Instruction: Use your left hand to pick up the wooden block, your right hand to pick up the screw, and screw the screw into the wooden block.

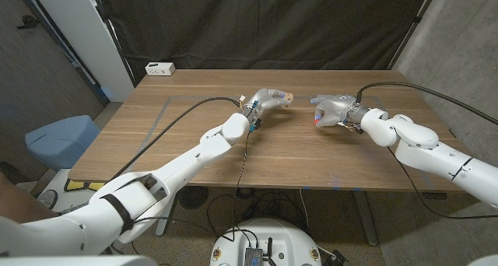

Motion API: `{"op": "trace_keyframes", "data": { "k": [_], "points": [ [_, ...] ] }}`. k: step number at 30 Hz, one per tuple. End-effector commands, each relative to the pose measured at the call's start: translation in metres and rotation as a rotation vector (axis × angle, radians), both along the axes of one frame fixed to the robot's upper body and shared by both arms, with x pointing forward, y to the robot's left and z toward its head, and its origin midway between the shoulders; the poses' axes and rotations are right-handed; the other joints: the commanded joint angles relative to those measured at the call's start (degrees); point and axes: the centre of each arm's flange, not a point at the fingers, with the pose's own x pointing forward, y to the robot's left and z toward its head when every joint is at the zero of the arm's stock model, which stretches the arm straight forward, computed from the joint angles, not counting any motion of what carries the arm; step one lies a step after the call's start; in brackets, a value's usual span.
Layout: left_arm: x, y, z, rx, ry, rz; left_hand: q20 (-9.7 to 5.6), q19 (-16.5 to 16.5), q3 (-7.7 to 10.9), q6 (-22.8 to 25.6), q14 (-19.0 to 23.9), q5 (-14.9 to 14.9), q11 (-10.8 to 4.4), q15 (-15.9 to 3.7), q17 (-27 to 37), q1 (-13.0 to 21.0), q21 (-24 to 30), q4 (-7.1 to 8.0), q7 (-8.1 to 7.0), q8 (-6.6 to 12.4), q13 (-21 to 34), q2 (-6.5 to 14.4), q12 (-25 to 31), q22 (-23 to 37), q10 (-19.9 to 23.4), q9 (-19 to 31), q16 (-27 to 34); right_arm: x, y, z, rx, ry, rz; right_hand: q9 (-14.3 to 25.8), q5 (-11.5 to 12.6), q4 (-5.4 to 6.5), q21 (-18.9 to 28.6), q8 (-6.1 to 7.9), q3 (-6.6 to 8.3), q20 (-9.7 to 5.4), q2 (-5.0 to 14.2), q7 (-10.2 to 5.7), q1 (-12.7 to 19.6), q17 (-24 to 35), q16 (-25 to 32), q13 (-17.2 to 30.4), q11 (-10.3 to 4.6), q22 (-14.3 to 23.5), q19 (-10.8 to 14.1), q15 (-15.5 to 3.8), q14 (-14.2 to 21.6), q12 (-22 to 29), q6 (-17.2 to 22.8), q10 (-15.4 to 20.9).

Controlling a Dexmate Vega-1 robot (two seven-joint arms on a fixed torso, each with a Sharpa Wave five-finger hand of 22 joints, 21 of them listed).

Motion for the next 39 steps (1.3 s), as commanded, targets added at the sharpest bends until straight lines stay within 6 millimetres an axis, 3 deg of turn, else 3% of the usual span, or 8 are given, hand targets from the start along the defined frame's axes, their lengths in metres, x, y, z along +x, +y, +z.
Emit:
{"op": "trace_keyframes", "data": {
  "k": [1, 22, 39],
  "points": [
    [-0.004, 0.000, -0.002, -0.002, -0.005, -0.008, 0.17, 0.16, 0.02, 2.48, 0.33, 0.41, -0.10, -5.58, 0.08, 0.88, 0.24, 0.33, 1.00, 0.50, 0.10, 1.90, -0.13, 0.26, 0.46, 0.21, 0.37, -0.014, 0.000, 0.007, 0.051, -0.033, 0.002, 0.31, -0.12, -0.01, 0.02, 0.75, 0.37, -3.07, 0.20, 0.04, 0.55, 0.17, 0.28, 0.19, 0.12, 0.10, 0.75, -3.06, 0.54, 0.41, 0.87, 0.73],
    [-0.010, 0.000, -0.006, -0.014, -0.013, -0.026, 0.24, 0.15, -0.08, 2.48, 0.33, 0.46, -0.10, -5.64, 0.06, 0.89, 0.24, 0.24, 0.91, 0.38, 0.16, 2.07, -0.36, 0.27, 0.50, 0.22, 0.34, -0.029, -0.009, 0.023, 0.184, -0.089, 0.012, 0.89, -0.24, -0.10, -0.10, 2.17, 0.59, -3.51, 0.25, 0.72, 0.82, 0.14, 0.21, 0.17, 0.83, 0.06, 1.89, -3.52, 1.32, 0.43, 2.38, 2.14],
    [-0.010, -0.010, -0.010, -0.031, -0.011, -0.062, 0.27, 0.15, -0.14, 2.48, 0.41, 0.49, -0.12, -5.76, 0.04, 0.96, 0.24, 0.14, 0.93, 0.29, 0.10, 2.17, -0.63, 0.27, 0.46, 0.23, 0.34, -0.036, -0.019, 0.027, 0.437, -0.076, 0.058, 1.22, -0.43, -0.05, -0.23, 2.61, 0.54, -3.75, 0.54, 1.16, 0.96, 0.06, 0.16, 0.17, 1.26, 0.04, 2.42, -3.32, 1.69, 0.21, 2.25, 2.45]
  ]
}}
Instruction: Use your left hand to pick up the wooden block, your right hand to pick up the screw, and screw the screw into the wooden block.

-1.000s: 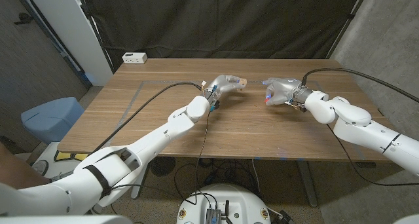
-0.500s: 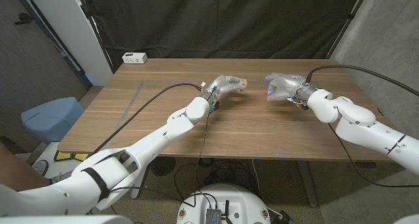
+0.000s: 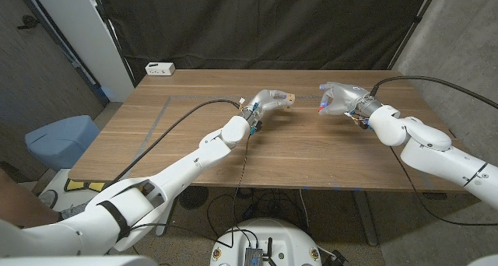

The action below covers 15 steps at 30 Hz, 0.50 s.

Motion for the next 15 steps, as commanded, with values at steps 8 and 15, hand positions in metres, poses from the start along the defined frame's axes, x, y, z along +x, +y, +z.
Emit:
{"op": "trace_keyframes", "data": {
  "k": [8, 15],
  "points": [
    [0.0017, -0.0129, -0.0020, -0.030, 0.007, -0.042, 0.00, 0.18, -0.02, 2.76, 0.58, 0.42, 0.10, -5.76, 0.02, 1.38, 0.25, 0.30, 0.91, 0.45, 0.11, 1.73, -0.29, 0.27, 0.36, 0.23, 0.39, -0.0045, -0.0088, 0.0076, 0.294, -0.003, 0.093, 0.27, -0.22, 0.08, -0.25, 0.70, 0.07, -3.53, 0.24, 0.76, 0.56, 0.01, 0.15, 0.17, 0.54, 0.03, 0.93, -3.03, 0.80, -0.10, 0.39, 0.76],
    [0.0046, -0.0155, 0.0003, -0.065, 0.011, -0.051, -0.09, 0.19, -0.06, 2.86, 0.68, 0.42, 0.10, -5.86, 0.01, 1.40, 0.26, 0.26, 0.85, 0.46, 0.15, 1.74, -0.33, 0.26, 0.46, 0.23, 0.42, -0.0028, -0.0092, 0.0087, 0.403, -0.017, 0.137, -0.02, -0.37, 0.10, -0.27, 0.76, -0.05, -3.45, 0.50, 0.98, 0.71, -0.06, 0.17, 0.16, 0.81, 0.03, 1.29, -2.80, 1.06, -0.14, 0.67, 1.07]
  ]
}}
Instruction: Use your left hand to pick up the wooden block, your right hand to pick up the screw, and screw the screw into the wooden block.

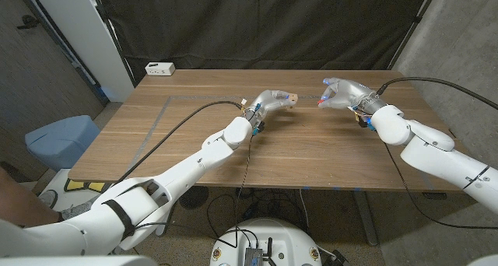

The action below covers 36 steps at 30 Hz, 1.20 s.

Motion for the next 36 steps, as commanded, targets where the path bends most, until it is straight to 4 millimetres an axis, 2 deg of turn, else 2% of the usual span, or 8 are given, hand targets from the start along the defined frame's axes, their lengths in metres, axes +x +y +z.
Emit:
{"op": "trace_keyframes", "data": {
  "k": [1, 20, 25, 36],
  "points": [
    [0.004, -0.006, 0.003, -0.051, 0.007, -0.020, -0.08, 0.22, -0.06, 2.85, 0.70, 0.27, 0.10, -5.86, 0.02, 1.37, 0.27, 0.27, 0.85, 0.54, 0.17, 1.79, -0.02, 0.26, 0.48, 0.28, 0.43, 0.001, -0.003, 0.003, 0.207, -0.020, 0.072, -0.04, -0.29, 0.11, -0.28, 0.31, -0.07, -3.33, 0.28, 0.44, 0.47, 0.07, 0.16, 0.17, 0.21, 0.03, 0.78, -2.86, 0.54, -0.14, 0.14, 0.47],
    [0.004, -0.028, 0.001, -0.098, 0.034, -0.073, -0.14, 0.32, -0.19, 2.99, 0.80, 0.31, 0.10, -5.85, 0.02, 1.29, 0.30, 0.27, 1.10, 0.49, 0.27, 1.93, -0.13, 0.27, 0.74, 0.29, 0.44, 0.000, 0.000, -0.007, 0.420, -0.108, 0.109, -1.09, -0.59, 0.18, -0.44, 0.08, -0.47, -3.30, 0.62, 1.25, 0.55, -0.03, 0.13, 0.17, 0.81, 0.03, 1.08, -2.59, 0.95, -0.22, 0.48, 1.05],
    [0.003, -0.032, -0.002, -0.088, 0.040, -0.080, -0.75, 1.41, -0.26, 2.89, 0.72, 0.34, 0.11, -5.77, 0.01, 1.28, 0.74, 0.24, 1.19, 0.38, 0.32, 1.98, -0.25, 0.33, 0.75, 0.29, 0.38, 0.001, 0.002, -0.009, 0.456, -0.127, 0.136, -1.35, -0.68, 0.25, -0.48, 0.04, -0.63, -3.30, 0.68, 1.46, 0.44, -0.04, 0.12, 0.17, 0.99, 0.04, 1.11, -2.56, 1.03, -0.23, 0.61, 1.22],
    [-0.001, -0.040, -0.006, -0.097, 0.053, -0.089, -0.62, 1.23, -0.25, 2.84, 0.70, 0.38, 0.10, -5.66, 0.01, 1.43, 0.66, 0.15, 1.14, 0.30, 0.38, 2.11, -0.36, 0.36, 0.78, 0.29, 0.36, 0.000, 0.007, -0.010, 0.539, -0.177, 0.159, -1.77, -0.78, 0.30, -0.51, -0.11, -0.87, -3.30, 0.75, 1.37, 0.34, -0.06, 0.15, 0.18, 1.21, 0.04, 1.26, -2.48, 1.28, -0.24, 0.59, 1.52]
  ]
}}
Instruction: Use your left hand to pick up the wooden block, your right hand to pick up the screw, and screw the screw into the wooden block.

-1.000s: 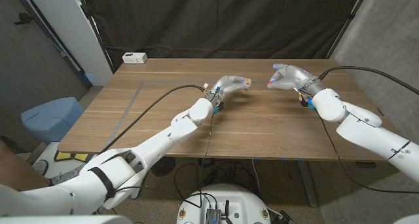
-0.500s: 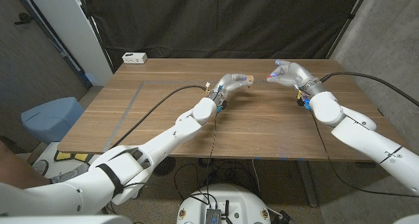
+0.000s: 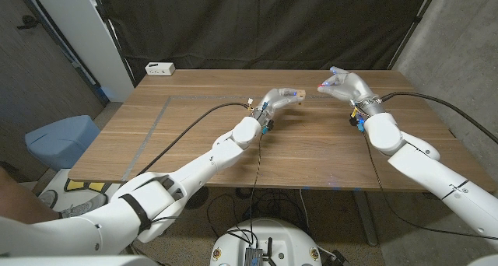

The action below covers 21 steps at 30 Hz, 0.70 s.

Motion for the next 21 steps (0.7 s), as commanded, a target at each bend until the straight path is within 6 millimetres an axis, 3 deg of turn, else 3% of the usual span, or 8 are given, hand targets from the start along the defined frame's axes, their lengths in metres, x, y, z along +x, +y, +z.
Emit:
{"op": "trace_keyframes", "data": {
  "k": [1, 20, 21],
  "points": [
    [-0.003, -0.011, -0.006, -0.005, 0.016, -0.016, 0.11, 0.48, 0.27, 2.85, 0.41, 0.63, 0.01, -5.30, 0.02, 1.46, 0.16, 0.19, 1.15, 0.29, 0.02, 2.12, -0.13, 0.11, 0.47, 0.26, 0.37, 0.000, 0.005, -0.003, 0.103, -0.050, 0.025, -0.05, -0.11, 0.12, -0.08, -0.03, -0.26, -3.32, 0.31, 0.18, -0.10, 0.08, 0.14, 0.18, 0.22, 0.04, 0.68, -2.64, 0.60, -0.21, 0.30, 0.49],
    [-0.002, -0.021, -0.007, 0.013, 0.026, -0.036, 0.04, 0.34, 0.13, 2.95, 0.44, 0.64, 0.02, -5.46, 0.02, 1.36, 0.09, 0.21, 1.10, 0.24, 0.09, 2.16, -0.30, 0.14, 0.44, 0.27, 0.35, 0.004, 0.022, -0.014, 0.197, -0.113, 0.052, -0.93, -0.14, 0.16, -0.18, -0.42, -0.68, -3.13, 0.62, 0.13, -0.13, 0.07, 0.07, 0.20, 0.41, 0.05, 0.81, -2.49, 0.78, -0.39, 0.03, 0.65],
    [-0.002, -0.021, -0.007, 0.012, 0.026, -0.036, 0.09, 0.35, 0.12, 2.95, 0.44, 0.65, 0.02, -5.47, 0.02, 1.36, 0.10, 0.21, 1.19, 0.24, 0.10, 2.16, -0.31, 0.14, 0.44, 0.27, 0.35, 0.004, 0.023, -0.015, 0.208, -0.113, 0.051, -1.04, -0.14, 0.18, -0.20, -0.42, -0.74, -3.13, 0.67, 0.07, -0.17, 0.08, 0.06, 0.20, -0.05, 0.05, 0.78, -2.51, 0.77, -0.49, 0.10, 0.46]
  ]
}}
